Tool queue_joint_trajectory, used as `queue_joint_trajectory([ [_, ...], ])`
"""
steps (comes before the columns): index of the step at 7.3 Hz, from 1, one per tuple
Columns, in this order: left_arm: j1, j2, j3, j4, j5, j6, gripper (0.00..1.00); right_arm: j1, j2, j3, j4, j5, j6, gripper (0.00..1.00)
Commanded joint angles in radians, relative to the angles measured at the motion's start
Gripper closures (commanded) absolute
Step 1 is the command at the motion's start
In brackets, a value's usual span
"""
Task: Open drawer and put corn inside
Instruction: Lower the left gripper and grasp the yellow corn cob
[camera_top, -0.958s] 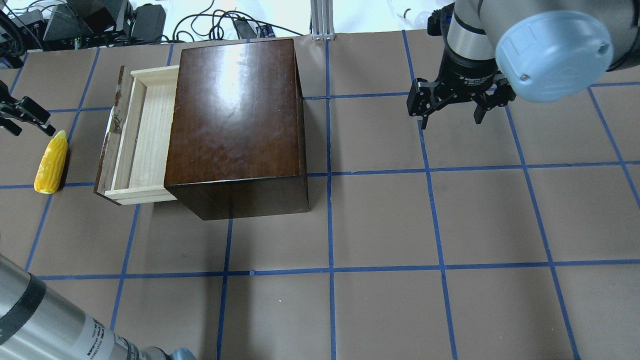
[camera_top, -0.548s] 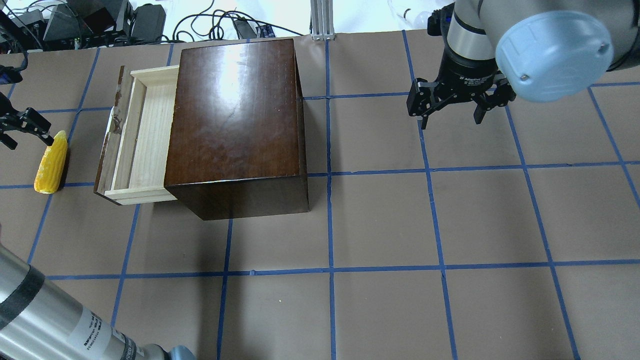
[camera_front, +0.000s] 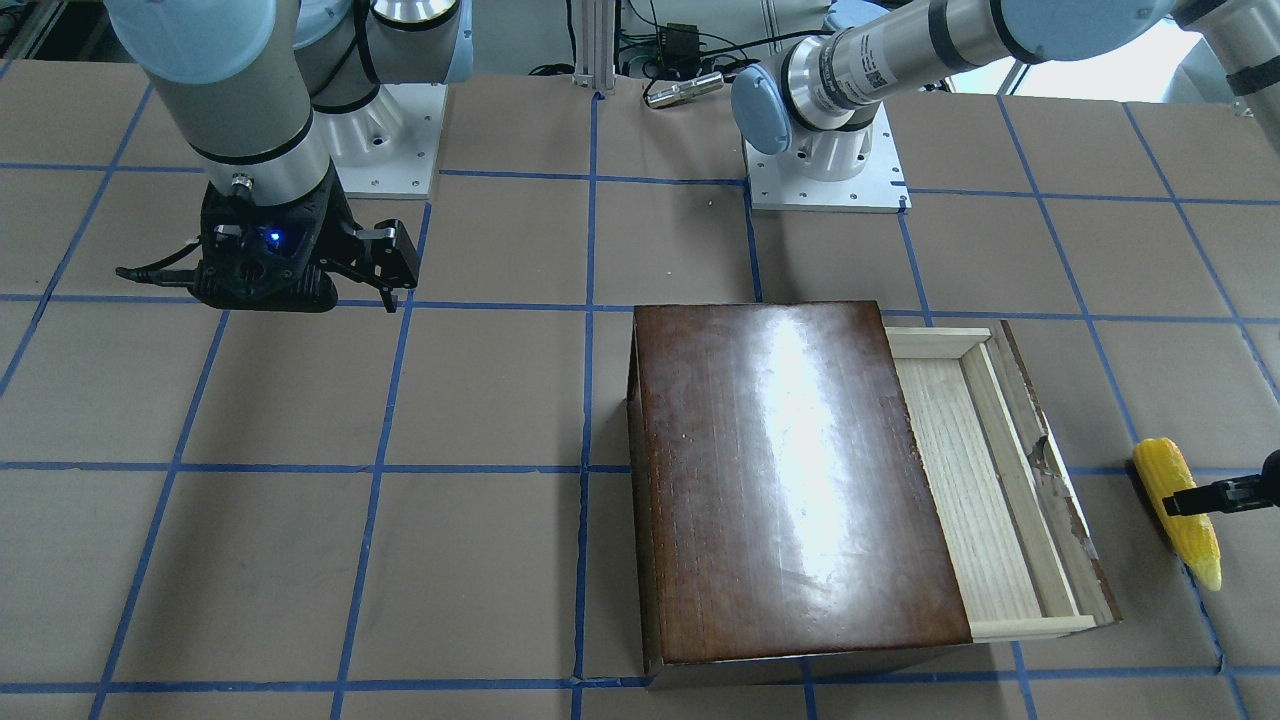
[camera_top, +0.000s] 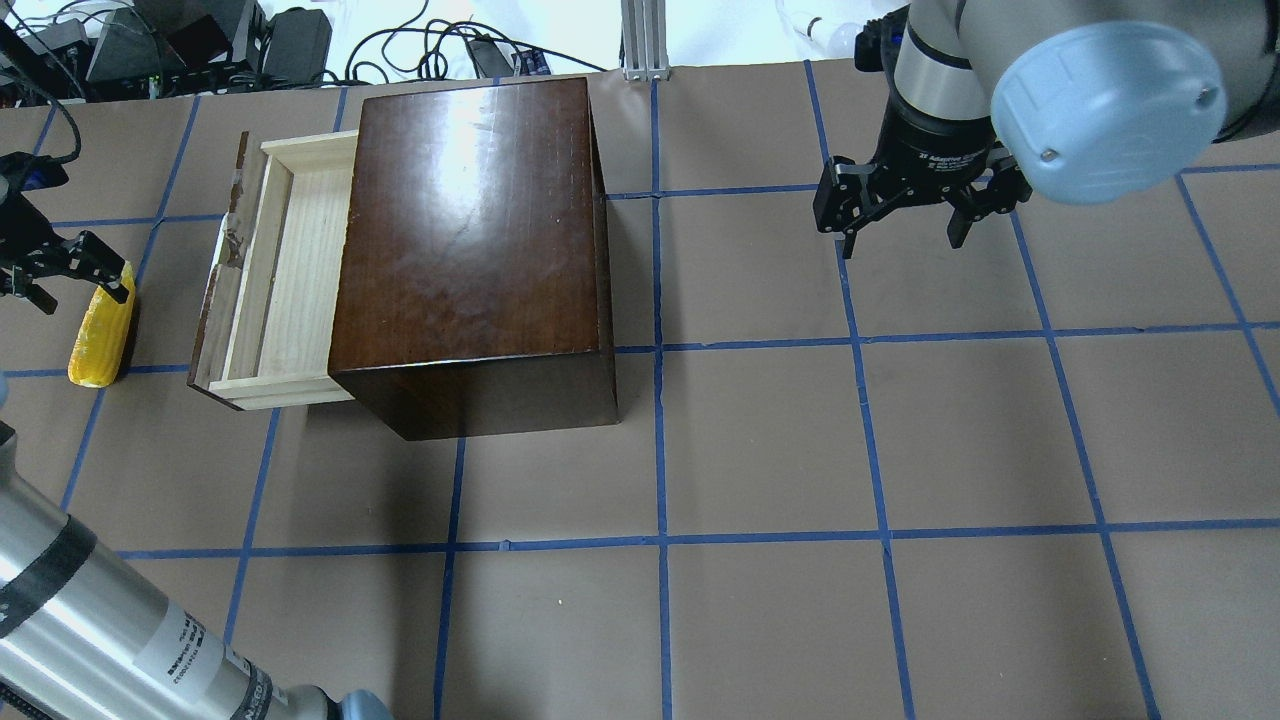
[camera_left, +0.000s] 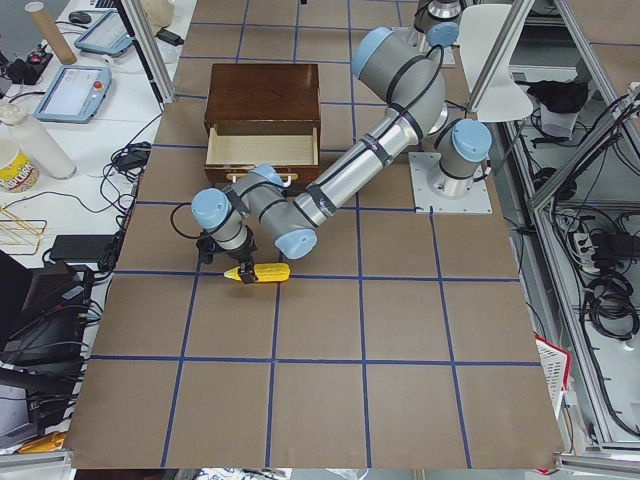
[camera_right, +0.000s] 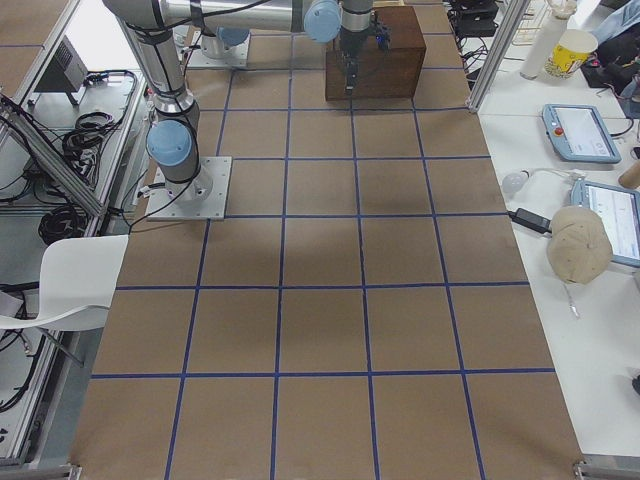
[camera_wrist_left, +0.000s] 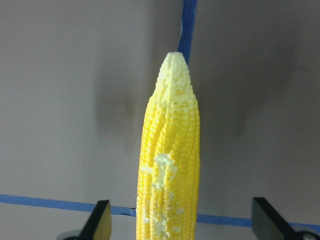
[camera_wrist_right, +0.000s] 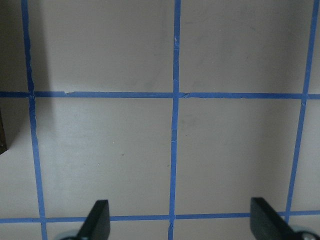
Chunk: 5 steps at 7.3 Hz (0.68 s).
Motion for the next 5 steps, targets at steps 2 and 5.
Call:
queue_joint_trajectory([
  [2, 0.0, -0.032, 0.001, 0.001, 0.001, -0.005, 0.0, 0.0, 0.001, 0.0, 0.0, 0.0, 0.0, 0.0],
  [5, 0.0, -0.043, 0.002, 0.001, 0.001, -0.004, 0.54, 0.0, 0.001, 0.0, -0.001, 0.0, 0.0, 0.0],
])
